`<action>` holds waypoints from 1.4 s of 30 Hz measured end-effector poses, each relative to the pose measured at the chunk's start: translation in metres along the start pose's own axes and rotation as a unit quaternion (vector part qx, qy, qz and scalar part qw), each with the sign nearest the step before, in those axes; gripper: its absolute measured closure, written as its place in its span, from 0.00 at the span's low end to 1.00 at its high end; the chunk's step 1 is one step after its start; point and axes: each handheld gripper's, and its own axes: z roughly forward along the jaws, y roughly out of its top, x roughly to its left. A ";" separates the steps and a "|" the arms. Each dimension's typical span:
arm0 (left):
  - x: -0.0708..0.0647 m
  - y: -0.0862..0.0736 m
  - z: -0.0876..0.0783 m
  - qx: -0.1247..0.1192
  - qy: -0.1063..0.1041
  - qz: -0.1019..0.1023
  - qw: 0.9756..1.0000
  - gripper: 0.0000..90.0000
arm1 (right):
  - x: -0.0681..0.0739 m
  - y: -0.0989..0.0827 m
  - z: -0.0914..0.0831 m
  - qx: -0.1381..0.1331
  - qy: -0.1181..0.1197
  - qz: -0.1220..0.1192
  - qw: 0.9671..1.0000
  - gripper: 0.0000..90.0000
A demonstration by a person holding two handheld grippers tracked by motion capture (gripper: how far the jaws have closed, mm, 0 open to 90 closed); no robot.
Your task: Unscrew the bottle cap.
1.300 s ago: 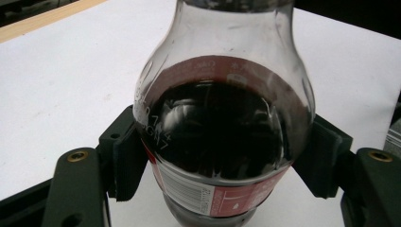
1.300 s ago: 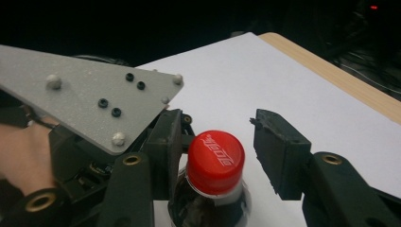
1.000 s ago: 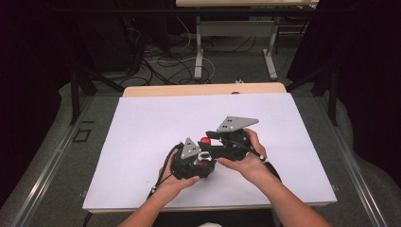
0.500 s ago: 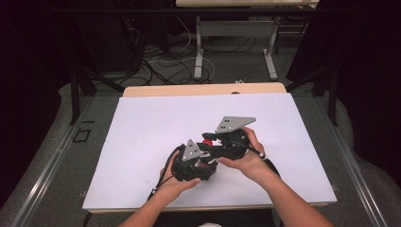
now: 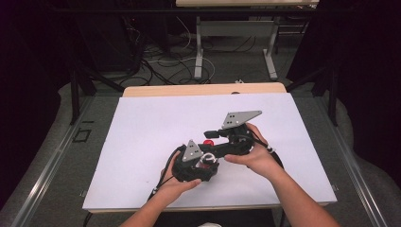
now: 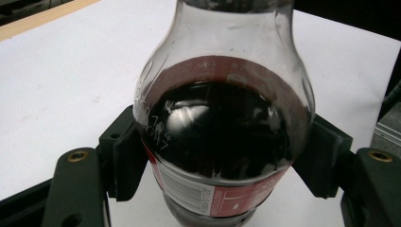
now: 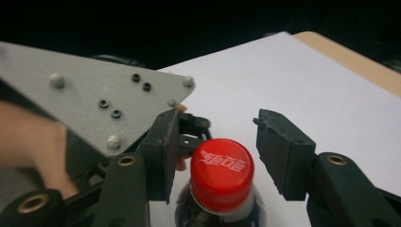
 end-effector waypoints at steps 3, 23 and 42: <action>0.000 0.000 0.000 -0.001 0.005 -0.001 1.000 0.33 | 0.008 -0.002 0.000 -0.001 -0.035 -0.002 0.999 0.56; -0.004 0.000 0.000 0.000 -0.004 0.001 1.000 0.33 | 0.006 0.001 0.008 0.019 -0.009 -0.028 0.999 0.68; -0.001 0.001 -0.002 -0.006 0.005 -0.009 1.000 0.33 | 0.019 0.002 0.003 0.012 -0.068 -0.037 0.997 0.58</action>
